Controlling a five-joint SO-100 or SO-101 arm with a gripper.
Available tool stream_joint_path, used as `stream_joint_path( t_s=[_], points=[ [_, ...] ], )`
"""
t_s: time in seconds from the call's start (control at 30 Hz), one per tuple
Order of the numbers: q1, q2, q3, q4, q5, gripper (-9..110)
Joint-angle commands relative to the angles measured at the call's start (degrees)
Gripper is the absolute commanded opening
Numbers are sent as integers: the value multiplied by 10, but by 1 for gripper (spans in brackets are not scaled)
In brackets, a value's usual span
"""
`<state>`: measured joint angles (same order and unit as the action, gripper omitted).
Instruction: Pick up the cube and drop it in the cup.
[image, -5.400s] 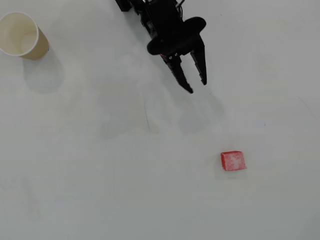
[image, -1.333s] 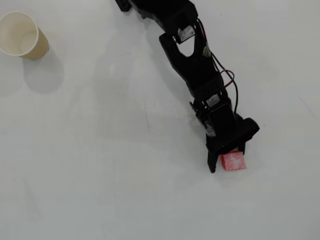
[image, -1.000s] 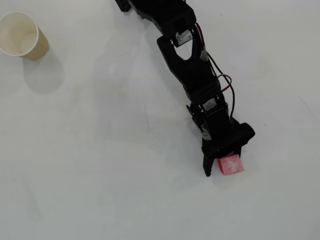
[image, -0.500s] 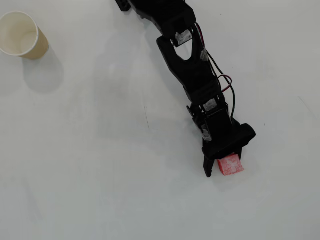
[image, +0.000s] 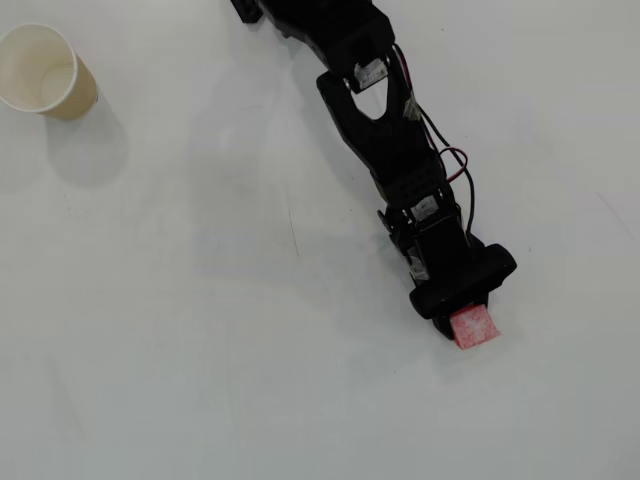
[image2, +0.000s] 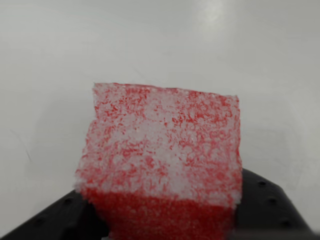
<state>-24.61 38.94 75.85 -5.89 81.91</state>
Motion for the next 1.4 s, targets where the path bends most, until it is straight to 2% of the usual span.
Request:
stream_joint_path(
  t_s=[0.0, 0.57, 0.9, 1.37],
  points=[
    [4, 29, -87, -11, 5, 7],
    [9, 63, -63, -11, 6, 5],
    [19, 210, 57, -13, 6, 5],
    [54, 491, 321, -40, 6, 6]
  ],
)
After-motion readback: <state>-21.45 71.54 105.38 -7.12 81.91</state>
